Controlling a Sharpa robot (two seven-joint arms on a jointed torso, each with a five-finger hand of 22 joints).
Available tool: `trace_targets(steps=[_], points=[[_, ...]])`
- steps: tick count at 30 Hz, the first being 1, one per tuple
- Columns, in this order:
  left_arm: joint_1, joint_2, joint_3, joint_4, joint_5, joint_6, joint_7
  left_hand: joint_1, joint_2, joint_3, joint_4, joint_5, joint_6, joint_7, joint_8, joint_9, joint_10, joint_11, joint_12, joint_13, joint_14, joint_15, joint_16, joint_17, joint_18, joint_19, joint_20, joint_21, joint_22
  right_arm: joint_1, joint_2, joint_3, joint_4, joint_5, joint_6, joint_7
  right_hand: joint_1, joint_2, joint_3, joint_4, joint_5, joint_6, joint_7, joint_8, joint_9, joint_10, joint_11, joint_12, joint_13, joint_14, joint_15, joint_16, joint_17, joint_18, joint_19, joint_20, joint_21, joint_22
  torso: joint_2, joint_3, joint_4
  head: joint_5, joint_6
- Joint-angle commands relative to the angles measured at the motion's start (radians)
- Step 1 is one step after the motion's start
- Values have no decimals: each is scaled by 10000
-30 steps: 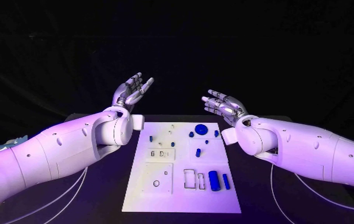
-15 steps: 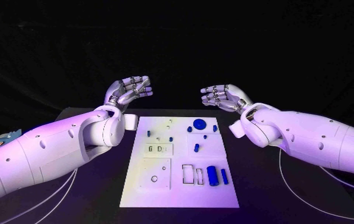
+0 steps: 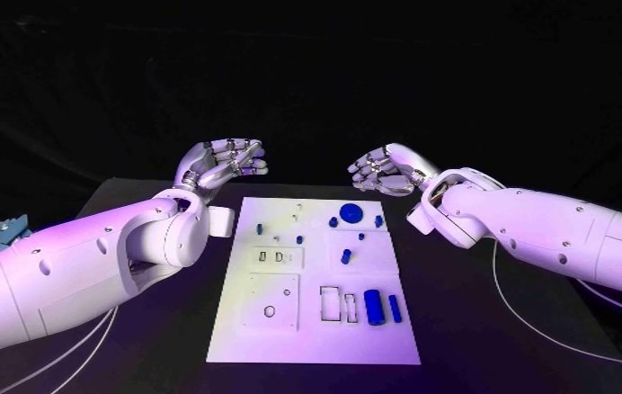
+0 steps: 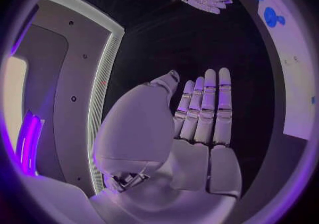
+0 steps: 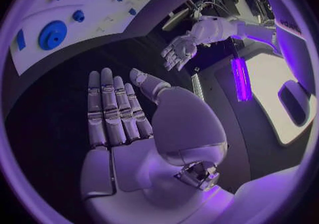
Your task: Assemble the parts on the task board
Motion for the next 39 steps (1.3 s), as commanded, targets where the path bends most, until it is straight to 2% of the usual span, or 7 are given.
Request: trace_targets(steps=[1, 10, 13, 17, 26, 36, 39], points=[[26, -154, 9, 356, -287, 351, -219, 21, -120, 67, 9, 46, 81, 12, 50, -11, 82, -6, -67, -6, 83, -20, 66, 19, 48, 70, -29, 62, 13, 72, 24, 16, 0, -2403, 469, -1082, 13, -429, -266, -129, 269, 475, -170, 59, 96, 715, -360, -101, 52, 1828, -586, 1203, 1041, 108, 1012, -613, 1878, 1096, 224, -148, 43, -50, 11], [56, -656, 37, 1409, -321, 446, -381, -24, -254, 126, -16, 44, 56, 37, -3, -42, 87, 11, -191, -20, 111, -21, 56, 87, 37, 125, -65, 162, 54, 226, 160, 43, 122, -5012, 819, -2291, -330, -802, -372, 113, 405, 544, -365, -22, 221, 627, -544, -9, 327, 3065, -853, 4270, 3308, 123, 1843, -932, 3712, 2297, 638, -389, 136, -165, 58], [64, -721, 51, 1596, -323, 461, -398, -35, -267, 129, -15, 44, 49, 42, -10, -46, 84, 15, -205, -20, 103, -17, 49, 92, 36, 130, -67, 172, 59, 237, 227, 47, 127, -5513, 905, -2532, -396, -907, -330, 228, 390, 494, -383, -20, 282, 480, -541, 46, 431, 3063, -838, 5249, 3922, 121, 1985, -942, 4062, 2574, 725, -433, 174, -181, 61], [77, -781, 69, 1763, -324, 473, -413, -64, -299, 140, -14, 45, 36, 52, -29, -56, 76, 26, -245, -21, 75, -5, 25, 105, 30, 136, -69, 197, 69, 241, 323, 49, 101, -6001, 1012, -2762, -400, -981, -260, 364, 389, 459, -388, 17, 369, 335, -528, 150, 559, 3349, -808, 7472, 6131, -118, 2806, -942, 5322, 4298, 841, -477, 233, -226, 72], [108, -848, 91, 1940, -325, 478, -433, -78, -318, 149, -19, 45, 25, 59, -42, -64, 67, 33, -273, -21, 54, 2, 8, 114, 27, 138, -70, 213, 75, 221, 493, 51, 18, -6387, 1094, -2934, -352, -1038, -131, 502, 432, 423, -382, 75, 474, 177, -515, 269, 683, 3462, -793, 9081, 7739, -364, 3535, -884, 6522, 6012, 985, -495, 262, -208, 103], [123, -827, 97, 1918, -327, 487, -480, -85, -338, 172, -35, 45, 18, 65, -57, -73, 62, 41, -313, -20, 8, 13, -28, 125, 25, 150, -72, 245, 89, 208, 565, 52, 29, -6453, 1102, -2921, -323, -1078, -24, 582, 485, 434, -384, 131, 546, 116, -508, 341, 746, 3533, -775, 9846, 8544, -503, 3944, -848, 7190, 6989, 1046, -435, 286, -193, 192], [125, -807, 97, 1901, -329, 494, -491, -86, -341, 177, -37, 45, 18, 65, -59, -74, 63, 42, -319, -19, -1, 15, -35, 126, 25, 153, -72, 251, 91, 193, 628, 52, -18, -6453, 1140, -2916, -315, -1071, -1, 595, 486, 437, -385, 140, 557, 117, -509, 354, 755, 3541, -773, 9931, 8628, -522, 3998, -845, 7277, 7119, 1067, -450, 302, -177, 204]])
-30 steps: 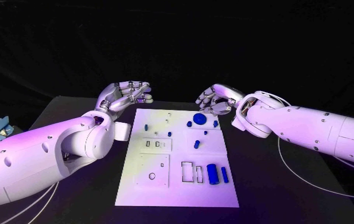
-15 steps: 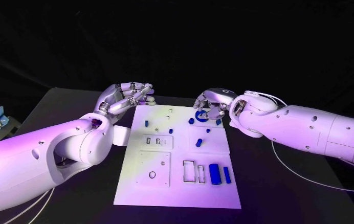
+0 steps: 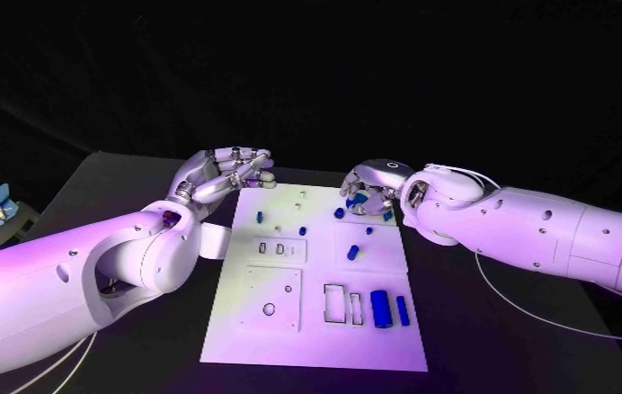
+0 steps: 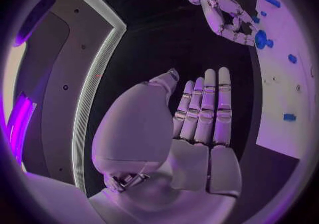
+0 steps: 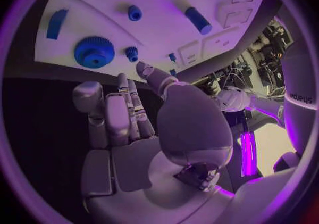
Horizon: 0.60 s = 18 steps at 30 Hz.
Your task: Assemble the parts on the task board
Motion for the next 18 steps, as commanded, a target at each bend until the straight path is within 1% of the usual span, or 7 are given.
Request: trace_targets(steps=[1, 6, 11, 14, 18], points=[[18, 40, 9, -1, -66, 198, -1, 15, -80, 67, 17, 45, 19, 65, -59, -8, -7, 44, -37, -10, -33, 47, -32, 15, 26, 83, -2, 47, 11, -24, 68, 3, -42, -267, 223, -93, 24, -82, 32, 63, 39, -29, -14, 66, 18, -65, -6, 73, 21, 245, 35, 75, 76, -163, 94, -16, 76, 114, 42, -1, 22, 18, 17], [19, 65, 9, -12, -70, 212, -13, 14, -83, 73, 14, 45, 20, 66, -61, -10, -5, 45, -45, -9, -44, 50, -41, 17, 25, 87, -2, 55, 14, -48, 160, 3, -107, -268, 242, -90, 39, -72, 81, 89, 40, -12, -16, 88, 41, -58, -7, 97, 36, 264, 37, 242, 249, -209, 229, -12, 278, 417, 75, 16, 44, 16, 44], [20, 69, 9, -8, -76, 212, -23, 14, -83, 73, 14, 45, 20, 66, -61, -10, -5, 45, -45, -9, -44, 50, -41, 17, 25, 87, -2, 55, 14, -62, 250, 3, -148, -269, 243, -88, 51, -49, 140, 123, 41, 12, -17, 113, 66, -35, -12, 126, 51, 288, 38, 418, 447, -260, 377, -8, 489, 738, 99, -4, 24, 30, 51], [21, 67, 9, -6, -82, 213, -35, 14, -83, 73, 14, 45, 20, 66, -61, -10, -5, 45, -45, -9, -44, 50, -41, 17, 25, 87, -2, 55, 14, -83, 295, 3, -170, -271, 250, -94, 61, -42, 170, 134, 42, 27, -19, 127, 79, -24, -14, 139, 57, 291, 38, 471, 490, -286, 454, -7, 596, 904, 118, -5, 28, 46, 67], [26, 55, 8, -13, -88, 210, -60, 13, -90, 84, 5, 45, 23, 65, -63, -12, 1, 46, -57, -7, -64, 53, -57, 21, 24, 92, -3, 70, 20, -104, 328, 3, -187, -296, 295, -116, 63, -43, 182, 140, 41, 33, -18, 133, 85, -21, -15, 144, 60, 291, 38, 495, 510, -296, 484, -7, 639, 969, 136, 3, 18, 88, 49]])
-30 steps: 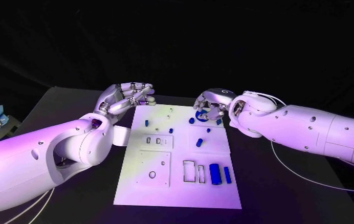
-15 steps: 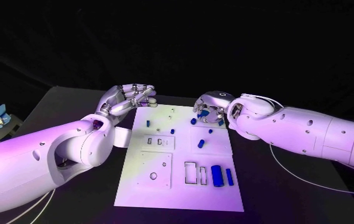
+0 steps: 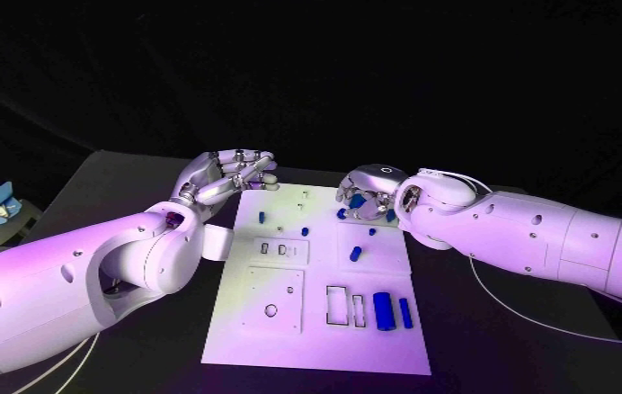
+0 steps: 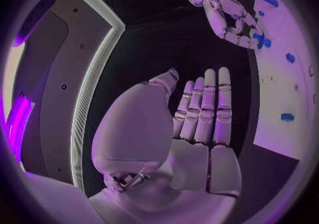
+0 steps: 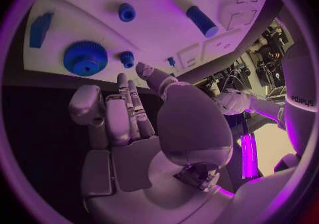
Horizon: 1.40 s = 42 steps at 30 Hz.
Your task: Assemble the parts on the task board
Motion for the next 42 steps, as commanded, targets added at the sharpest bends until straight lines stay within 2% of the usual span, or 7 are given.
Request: trace_targets(steps=[1, 7, 17, 22, 32, 36, 42], points=[[21, 10, 9, 6, -68, 183, 1, 15, -89, 75, -5, 45, 24, 64, -63, -13, 0, 45, -57, -8, -57, 46, -57, 14, 24, 92, -3, 44, 20, -20, 21, 3, -22, -192, 210, -79, 63, -43, 42, 1, 42, 33, -18, 54, 14, -21, -15, 56, 8, 292, 39, 56, 7, -199, 73, 10, 30, 8, 30, 4, -6, 33, -17], [41, 14, 8, -27, -71, 163, -30, 15, -89, 75, -5, 45, 24, 64, -63, -13, 0, 45, -57, -8, -57, 46, -57, 14, 24, 92, -3, 44, 20, -66, 34, 3, -51, -229, 185, -124, 57, -35, 84, 39, 44, 67, -20, 83, 39, 4, -18, 81, 20, 290, 41, 136, 70, -212, 104, 13, 107, 111, 86, 5, 13, 75, -37], [56, 47, 5, -92, -71, 146, -67, 6, -101, 79, -8, 45, 26, 64, -66, -15, 5, 46, -68, -7, -75, 50, -72, 17, 22, 93, -2, 55, 24, -99, -3, 4, -23, -285, 47, -143, 49, -36, 114, 71, 53, 105, -25, 113, 62, 17, -21, 97, 29, 283, 40, 183, 92, -222, 128, 14, 168, 198, 150, 111, 58, 78, 16], [58, 80, 5, -119, -72, 147, -78, 0, -108, 81, -10, 44, 26, 63, -68, -16, 5, 47, -77, -7, -85, 52, -80, 20, 21, 93, -2, 60, 26, -102, 9, 4, -30, -290, 8, -153, 33, -24, 132, 103, 63, 125, -29, 129, 76, 9, -22, 98, 30, 283, 42, 223, 130, -235, 160, 16, 222, 282, 167, 100, 65, 92, 31], [64, 120, 3, -163, -72, 160, -105, -4, -112, 85, -12, 44, 27, 62, -70, -18, 7, 48, -85, -6, -93, 54, -88, 23, 20, 91, -1, 65, 28, -105, 34, 5, -82, -297, -115, -250, 62, 61, 252, 207, 58, 191, -80, 197, 138, 161, -76, 196, 72, 272, 9, 340, 206, -261, 225, 1, 375, 509, 217, 148, 116, 76, 41], [67, 119, 2, -154, -72, 182, -123, -7, -114, 87, -13, 44, 28, 61, -71, -18, 8, 47, -88, -6, -95, 54, -91, 24, 20, 91, -1, 68, 29, -107, 55, 5, -93, -318, -210, -303, 127, 150, 353, 281, 1, 327, -145, 310, 222, 351, -146, 311, 130, 267, -42, 422, 252, -286, 284, -35, 500, 704, 243, 137, 108, 96, 36], [72, 105, 2, -146, -72, 194, -153, -11, -117, 87, -12, 44, 28, 61, -71, -19, 9, 48, -90, -6, -97, 55, -93, 26, 20, 91, -1, 69, 30, -119, 56, 6, -87, -358, -277, -329, 413, 406, 604, 305, -459, 696, -333, 676, 515, 699, -324, 524, 270, 257, -185, 520, 275, -303, 305, -154, 623, 901, 257, 120, 106, 84, -40]])
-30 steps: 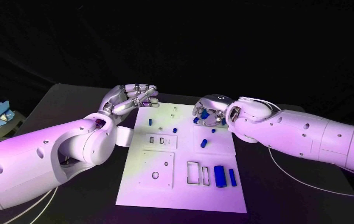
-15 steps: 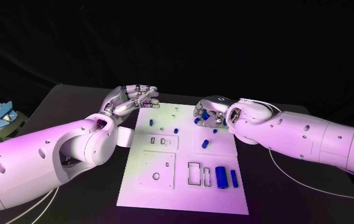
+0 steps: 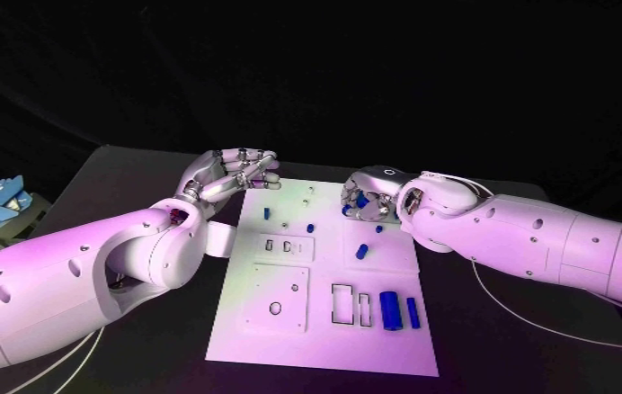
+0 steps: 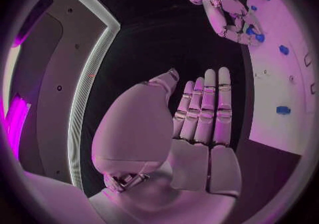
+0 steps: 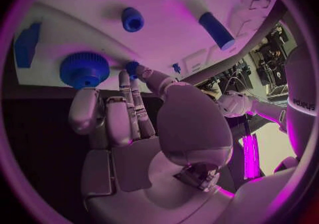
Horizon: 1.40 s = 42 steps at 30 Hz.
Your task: Assemble the parts on the task board
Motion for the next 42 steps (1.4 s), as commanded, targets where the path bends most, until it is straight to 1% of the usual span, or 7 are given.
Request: trace_targets(steps=[1, 9, 20, 22, 29, 34, 42], points=[[23, 5, 8, 32, -49, 187, -2, -11, -117, 40, -2, 44, 29, 61, -21, -12, 10, 48, -50, -6, -65, 24, -47, 10, 20, 92, -2, 63, 15, -18, -3, -2, 14, -203, -110, -132, 106, 93, 69, -7, -56, 80, -15, 85, 78, 133, -41, 74, 76, 256, -84, 42, 12, -121, 23, -54, 51, 52, 27, -10, -9, 1, -50], [40, -10, 8, 47, -51, 216, -30, -18, -120, 42, -2, 44, 31, 60, -22, -13, 14, 47, -56, -5, -68, 25, -51, 13, 20, 92, -2, 68, 17, -25, -24, -2, 51, -356, -357, -272, 297, 134, 148, -91, -64, 215, -115, 321, 300, 353, -156, 234, 230, 247, -182, 70, -21, -192, 218, -146, 291, 465, 30, -11, -18, 21, -99], [51, -19, 8, 57, -53, 246, -47, -23, -122, 45, -1, 44, 35, 58, -22, -13, 20, 46, -60, -4, -70, 25, -54, 17, 20, 94, -2, 74, 19, -33, -36, 0, 131, -592, -769, -566, 276, 66, 207, -106, 91, 89, -71, 355, 407, 207, -108, 170, 266, 233, -159, 70, -75, -192, 179, -155, 298, 477, 61, -26, -6, 46, -76], [53, -17, 8, 56, -54, 251, -47, -23, -122, 45, -1, 44, 35, 58, -22, -13, 20, 46, -60, -4, -70, 25, -54, 17, 20, 94, -2, 74, 19, -35, -68, 6, 193, -629, -971, -617, 273, 61, 236, -104, 226, 82, -71, 379, 444, 211, -103, 170, 279, 234, -156, 80, -73, -197, 186, -149, 316, 511, 62, -22, 1, 3, -75], [57, 17, 7, 16, -55, 268, -49, -31, -125, 48, -1, 43, 39, 56, -22, -14, 26, 45, -66, -3, -71, 24, -58, 21, 20, 95, -2, 80, 21, -35, -221, 121, 484, -680, -1767, -727, 274, 12, 317, -126, 687, 101, -83, 501, 600, 293, -128, 210, 346, 236, -169, 116, -73, -237, 306, -153, 462, 770, 71, -44, 67, -34, -73], [58, 38, 7, -3, -57, 276, -50, -31, -125, 48, -1, 43, 39, 56, -22, -14, 26, 45, -66, -3, -71, 24, -58, 21, 20, 95, -2, 80, 21, 4, -230, 212, 622, -689, -2058, -791, 267, 1, 318, -126, 718, 110, -86, 520, 621, 309, -132, 218, 356, 239, -172, 127, -60, -245, 332, -155, 490, 819, 74, -52, 53, -16, -29], [58, 92, 7, -77, -82, 295, -61, -31, -125, 48, -1, 43, 39, 56, -22, -14, 26, 45, -66, -3, -71, 24, -58, 21, 20, 95, -2, 80, 21, 63, 352, 268, 49, -653, -2270, -745, 254, -11, 312, -120, 723, 118, -89, 534, 637, 320, -134, 223, 363, 248, -173, 148, -20, -258, 370, -156, 526, 884, 105, -46, 71, 33, 104]])
